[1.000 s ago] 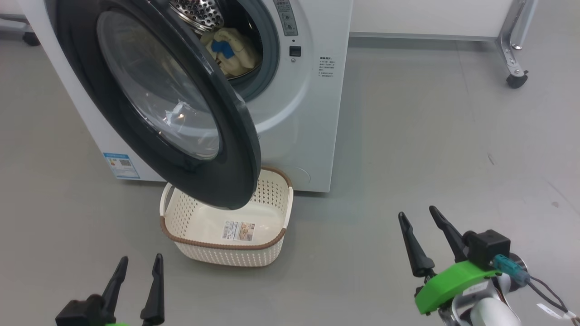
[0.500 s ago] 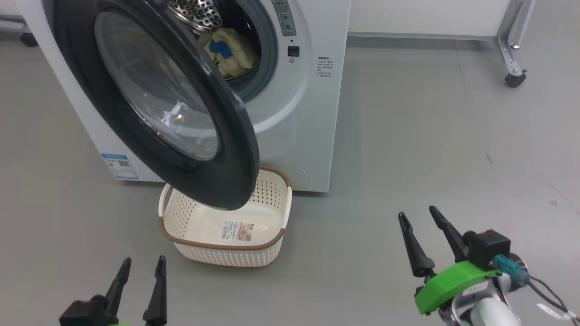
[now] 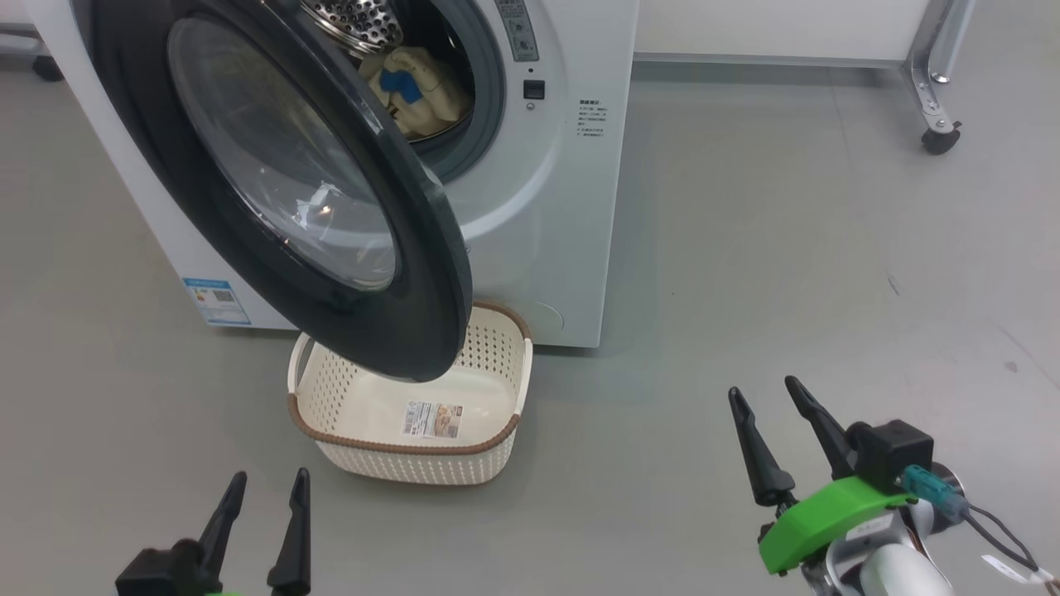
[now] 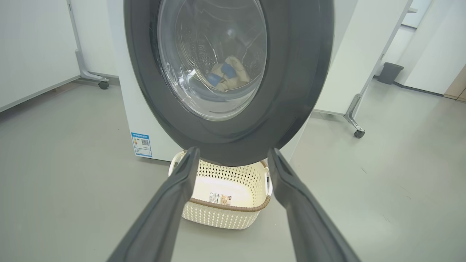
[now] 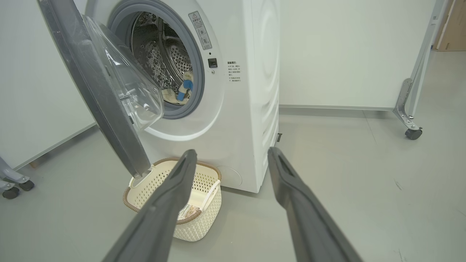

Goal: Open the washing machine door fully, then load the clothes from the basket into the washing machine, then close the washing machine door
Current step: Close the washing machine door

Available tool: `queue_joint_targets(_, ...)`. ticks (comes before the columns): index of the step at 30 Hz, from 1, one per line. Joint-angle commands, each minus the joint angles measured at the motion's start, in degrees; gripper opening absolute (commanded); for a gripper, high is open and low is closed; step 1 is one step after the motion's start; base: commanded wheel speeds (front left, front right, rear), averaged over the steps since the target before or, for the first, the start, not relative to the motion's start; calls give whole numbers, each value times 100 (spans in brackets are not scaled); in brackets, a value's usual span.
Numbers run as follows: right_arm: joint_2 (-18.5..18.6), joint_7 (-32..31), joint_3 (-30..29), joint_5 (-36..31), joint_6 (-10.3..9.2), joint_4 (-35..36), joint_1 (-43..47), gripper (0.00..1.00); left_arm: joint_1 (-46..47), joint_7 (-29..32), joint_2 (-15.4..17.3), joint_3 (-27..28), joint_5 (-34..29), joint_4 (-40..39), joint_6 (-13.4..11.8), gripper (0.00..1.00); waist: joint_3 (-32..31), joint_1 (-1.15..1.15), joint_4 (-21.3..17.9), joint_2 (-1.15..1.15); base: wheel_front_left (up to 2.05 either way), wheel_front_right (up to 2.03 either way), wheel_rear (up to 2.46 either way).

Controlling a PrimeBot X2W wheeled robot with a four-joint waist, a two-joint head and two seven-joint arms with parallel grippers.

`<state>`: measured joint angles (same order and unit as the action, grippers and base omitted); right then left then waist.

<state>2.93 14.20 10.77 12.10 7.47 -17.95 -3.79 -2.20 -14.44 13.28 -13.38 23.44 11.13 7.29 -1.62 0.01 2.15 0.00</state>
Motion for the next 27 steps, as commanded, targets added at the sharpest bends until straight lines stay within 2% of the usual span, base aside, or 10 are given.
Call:
queue_joint_targets(1, -5, 80, 80, 13, 2, 184, -202, 100, 356, -56, 117, 185, 15, -138, 20, 100, 4, -1, 6, 0, 0, 0, 0)
queue_joint_targets(4, -5, 80, 31, 1, 2, 163, -195, 100, 373, -56, 124, 154, 22, -122, 20, 100, 17, -1, 19, 0, 0, 0, 0)
queue_joint_targets(5, -5, 80, 9, 6, 2, 162, -196, 87, 380, -56, 125, 145, 24, -118, 20, 100, 24, -1, 25, 0, 0, 0, 0)
queue_joint_targets(6, -5, 73, -15, 79, 2, 134, -190, 27, 390, -56, 126, 136, 25, -115, 20, 100, 36, -1, 34, 0, 0, 0, 0)
queue_joint_targets(7, -5, 35, -34, 204, 2, 93, -198, 0, 404, -56, 126, 126, 27, -113, 20, 100, 57, -1, 46, 0, 0, 0, 0)
queue_joint_targets(14, -5, 35, -314, 481, 2, 95, -768, 0, 692, -56, 133, -61, 46, -128, 20, 100, 392, -1, 238, 0, 0, 0, 0)
queue_joint_targets(20, 8, 69, -774, 422, 2, 193, -1374, 0, 960, -56, 72, -192, 77, -154, 20, 100, 800, -1, 512, 0, 0, 0, 0)
queue_joint_targets(27, 96, 77, -648, 323, 2, 428, -2089, 0, 1215, -56, 25, -329, 108, -146, 20, 100, 1202, -1, 792, 0, 0, 0, 0)
